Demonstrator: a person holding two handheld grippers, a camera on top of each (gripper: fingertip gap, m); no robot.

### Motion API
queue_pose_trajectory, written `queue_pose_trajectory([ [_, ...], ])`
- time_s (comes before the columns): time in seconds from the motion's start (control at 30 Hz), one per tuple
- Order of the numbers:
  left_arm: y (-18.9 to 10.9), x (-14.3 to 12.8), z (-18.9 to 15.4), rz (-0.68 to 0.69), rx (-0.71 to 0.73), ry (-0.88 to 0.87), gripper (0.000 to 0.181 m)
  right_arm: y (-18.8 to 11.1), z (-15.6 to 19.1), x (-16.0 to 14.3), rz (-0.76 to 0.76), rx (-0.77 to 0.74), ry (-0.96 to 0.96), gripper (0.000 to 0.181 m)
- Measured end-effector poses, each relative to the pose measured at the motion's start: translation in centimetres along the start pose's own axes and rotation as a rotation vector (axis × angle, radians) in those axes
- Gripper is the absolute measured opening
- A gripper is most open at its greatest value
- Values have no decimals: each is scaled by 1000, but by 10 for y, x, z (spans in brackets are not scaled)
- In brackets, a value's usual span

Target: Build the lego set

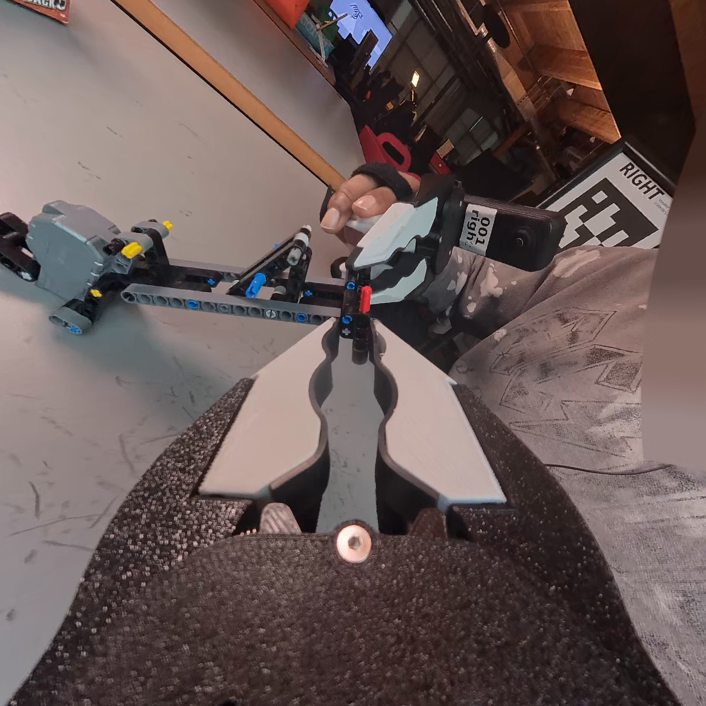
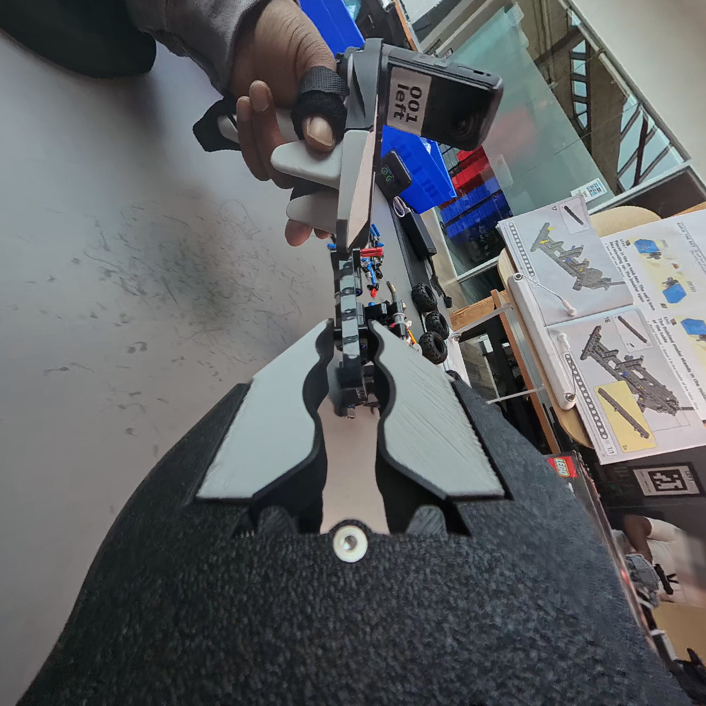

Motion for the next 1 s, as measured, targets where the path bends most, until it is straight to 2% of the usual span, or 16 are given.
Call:
queue_pose_trajectory([
  [0.03, -1, 1, 0, -7, -3, -4, 15, 0, -1, 0, -7, -24, 29, 17],
  [0.1, -2, 2, 1, -15, -2, -7, 15, 0, -1, 0, -7, -8, 65, 46],
  [0.13, -3, 2, 1, -17, -1, -8, 15, -1, -1, 1, -11, -1, 82, 49],
  [0.33, -2, 1, 1, -11, -4, -8, 15, 3, -1, 0, -2, -7, 52, 38],
  [0.47, -2, 1, 1, -12, -3, -6, 15, 9, -1, -3, -5, -15, 33, 17],
  [0.67, -5, 4, 0, -14, 7, 48, 20, 11, -3, -4, -19, -18, 70, 17],
  [0.8, -15, 13, -8, -16, 34, 160, 34, 9, -5, -5, -24, -26, 90, 17],
  [1.0, -19, 18, -30, 18, 124, 564, 35, 8, -7, -5, -29, -25, 116, 17],
])
Point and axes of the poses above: each gripper's, where its closed fingertips meet, y out along the fingers, x out of its top, z = x × y across the jaws, the point moved 8 cm from there along -y, back along the fingers, and after that the axes turned 10 degrees about -z, right-handed, at the moved point
